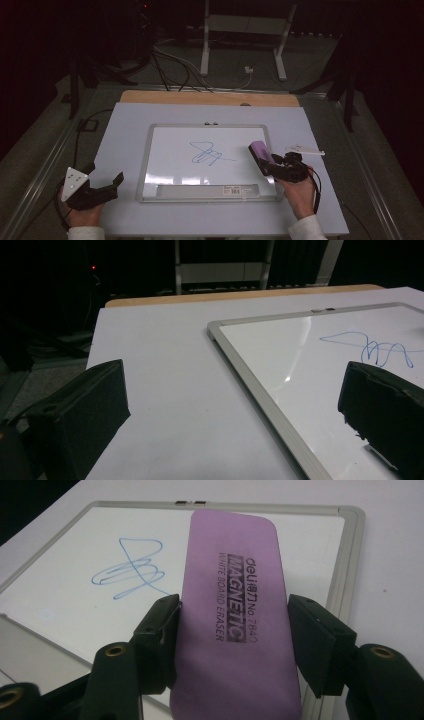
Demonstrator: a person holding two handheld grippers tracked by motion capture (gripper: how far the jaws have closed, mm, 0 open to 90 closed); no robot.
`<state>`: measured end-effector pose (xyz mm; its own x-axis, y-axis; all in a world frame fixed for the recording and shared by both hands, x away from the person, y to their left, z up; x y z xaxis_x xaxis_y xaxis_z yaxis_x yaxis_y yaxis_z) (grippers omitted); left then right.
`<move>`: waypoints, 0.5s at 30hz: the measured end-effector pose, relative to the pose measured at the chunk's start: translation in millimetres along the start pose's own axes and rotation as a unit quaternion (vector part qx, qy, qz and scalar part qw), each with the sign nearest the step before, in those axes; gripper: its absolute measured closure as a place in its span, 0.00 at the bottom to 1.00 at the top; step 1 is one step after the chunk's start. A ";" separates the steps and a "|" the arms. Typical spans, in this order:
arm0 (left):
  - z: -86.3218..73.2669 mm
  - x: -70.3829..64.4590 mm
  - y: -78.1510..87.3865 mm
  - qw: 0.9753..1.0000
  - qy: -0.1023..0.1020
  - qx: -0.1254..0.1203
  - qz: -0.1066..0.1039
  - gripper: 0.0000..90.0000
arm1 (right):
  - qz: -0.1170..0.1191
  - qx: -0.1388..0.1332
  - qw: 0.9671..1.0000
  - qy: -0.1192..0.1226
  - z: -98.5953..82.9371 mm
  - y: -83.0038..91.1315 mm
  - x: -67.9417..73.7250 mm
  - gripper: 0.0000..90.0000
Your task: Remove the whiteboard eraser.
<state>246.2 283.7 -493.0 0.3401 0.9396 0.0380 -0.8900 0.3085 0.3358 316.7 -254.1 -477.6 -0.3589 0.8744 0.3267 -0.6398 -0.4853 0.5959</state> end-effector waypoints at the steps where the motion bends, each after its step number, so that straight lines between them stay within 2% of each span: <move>1: 0.0 0.0 -0.2 1.000 0.000 0.000 0.000 0.01 | 0.000 -0.002 1.000 0.001 1.3 -0.3 0.7 0.45; 15: -0.1 -1.4 -2.0 1.000 -0.007 -0.006 0.001 0.01 | 0.003 -0.016 1.000 0.008 19.5 -5.1 7.9 0.45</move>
<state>247.4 281.8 -493.9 0.3422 0.9382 0.0527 -0.8945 0.3081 0.3239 330.4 -244.7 -463.8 -0.3729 0.8714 0.3187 -0.6586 -0.4906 0.5706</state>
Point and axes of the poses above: each handheld gripper's, and its own axes: y roughly backward along the jaws, z roughly out of its top, x roughly to its left, the point moved 3 cm from there along -y, roughly forward along the jaws, and after that the axes turned 5 degrees about -y, right-handed, at the moved point
